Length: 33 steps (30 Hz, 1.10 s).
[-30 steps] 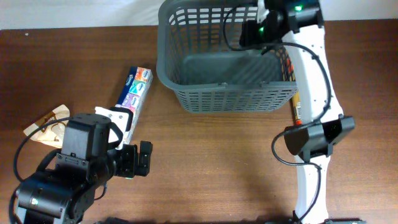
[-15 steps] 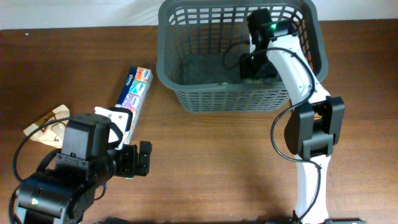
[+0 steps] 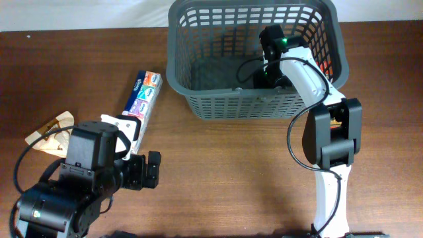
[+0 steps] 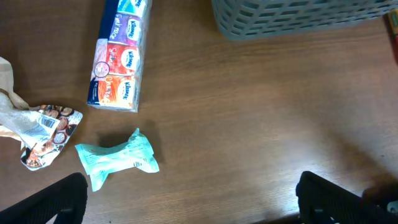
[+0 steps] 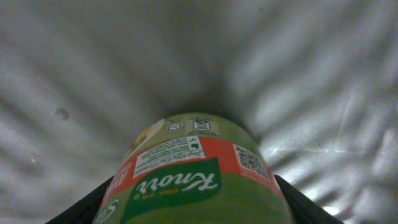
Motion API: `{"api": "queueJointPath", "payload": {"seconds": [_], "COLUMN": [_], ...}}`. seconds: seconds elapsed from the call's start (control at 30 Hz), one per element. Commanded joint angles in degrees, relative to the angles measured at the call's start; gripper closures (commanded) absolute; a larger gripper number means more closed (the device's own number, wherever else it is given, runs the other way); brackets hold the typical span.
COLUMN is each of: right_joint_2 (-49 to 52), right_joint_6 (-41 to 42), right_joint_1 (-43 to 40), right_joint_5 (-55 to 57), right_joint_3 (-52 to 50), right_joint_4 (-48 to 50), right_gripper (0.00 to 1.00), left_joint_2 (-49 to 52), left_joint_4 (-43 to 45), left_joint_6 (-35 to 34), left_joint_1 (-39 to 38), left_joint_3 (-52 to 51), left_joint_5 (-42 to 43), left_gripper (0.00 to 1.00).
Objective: Pack container
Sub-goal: 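Lift the jar with the right gripper and carry it over the basket, then open the right gripper to drop the jar into the basket, then move the right gripper to the spaghetti packet and grasp it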
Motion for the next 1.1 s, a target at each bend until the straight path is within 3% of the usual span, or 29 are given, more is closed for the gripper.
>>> {"api": "queueJointPath", "payload": {"seconds": [0.0,0.1,0.27,0.4,0.53,0.7,0.87,1.07], "right_joint_2": [-0.74,-0.74,-0.76,-1.33,-3.87,-12.11,-13.09,-13.09], "right_joint_6": [-1.33,-3.15,-3.91,-3.78,1.53,4.76,-3.52,-13.55], "right_joint_1": [-0.22,-0.22,-0.59,-2.03,-6.69,-18.67,-30.88,-38.1], "right_joint_5": [0.66,0.7,1.33,1.51,7.5,6.97,-6.32,-11.96], "right_joint_3": [3.85,10.21,25.24,45.46,63.84,62.05,59.87,42.71], "right_joint_4": [-0.66,-3.58,-10.6,-19.82,-27.12,-30.4,-30.4,-30.38], "right_gripper": [0.19,0.01,0.01,0.01,0.01,0.01,0.01,0.01], "left_joint_2": [0.15,0.15,0.15,0.15,0.15,0.15,0.15,0.15], "left_joint_4": [-0.17,-0.17,-0.17,-0.17,-0.26,-0.52,-0.15,-0.17], "left_joint_6": [0.35,0.35,0.35,0.35,0.35,0.33,0.35,0.35], "left_joint_1": [-0.28,-0.28,-0.28,-0.28,-0.28,-0.28,-0.28,-0.28], "left_joint_3": [0.87,0.87,0.87,0.87,0.87,0.87,0.87,0.87], "left_joint_5": [-0.85,-0.85,-0.83,-0.83,-0.81,-0.81,-0.83,-0.81], "left_gripper": [0.0,0.0,0.0,0.0,0.0,0.0,0.0,0.0]}}
